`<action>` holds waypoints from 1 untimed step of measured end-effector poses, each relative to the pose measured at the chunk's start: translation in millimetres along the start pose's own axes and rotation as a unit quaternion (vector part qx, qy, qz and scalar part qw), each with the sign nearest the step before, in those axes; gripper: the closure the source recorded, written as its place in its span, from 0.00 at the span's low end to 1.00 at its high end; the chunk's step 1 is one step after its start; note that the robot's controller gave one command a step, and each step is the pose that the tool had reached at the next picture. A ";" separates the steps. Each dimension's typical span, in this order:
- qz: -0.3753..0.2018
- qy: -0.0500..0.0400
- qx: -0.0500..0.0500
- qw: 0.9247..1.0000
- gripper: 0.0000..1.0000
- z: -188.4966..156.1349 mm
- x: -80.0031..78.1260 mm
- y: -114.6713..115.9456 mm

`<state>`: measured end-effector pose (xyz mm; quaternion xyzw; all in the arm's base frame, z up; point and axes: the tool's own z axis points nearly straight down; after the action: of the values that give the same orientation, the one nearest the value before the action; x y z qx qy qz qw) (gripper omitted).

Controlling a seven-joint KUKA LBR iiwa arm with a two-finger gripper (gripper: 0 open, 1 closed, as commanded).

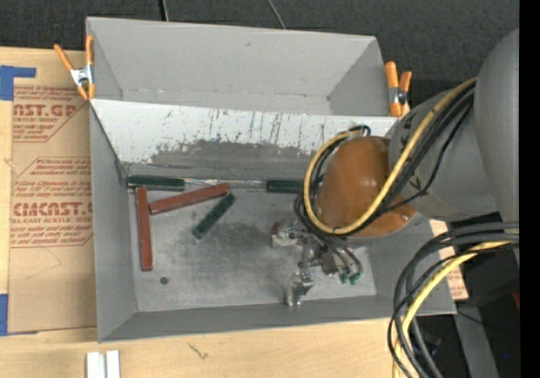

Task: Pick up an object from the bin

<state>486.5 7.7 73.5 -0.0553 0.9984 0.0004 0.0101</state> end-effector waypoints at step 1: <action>-0.009 0.011 -0.001 1.000 0.00 -32.0 -31.3 -21.4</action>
Offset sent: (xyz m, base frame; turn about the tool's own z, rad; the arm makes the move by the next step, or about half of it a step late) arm 0.0843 -0.0475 0.0531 0.0547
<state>519.3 -10.1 106.2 -0.0643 0.9979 0.0005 -0.0012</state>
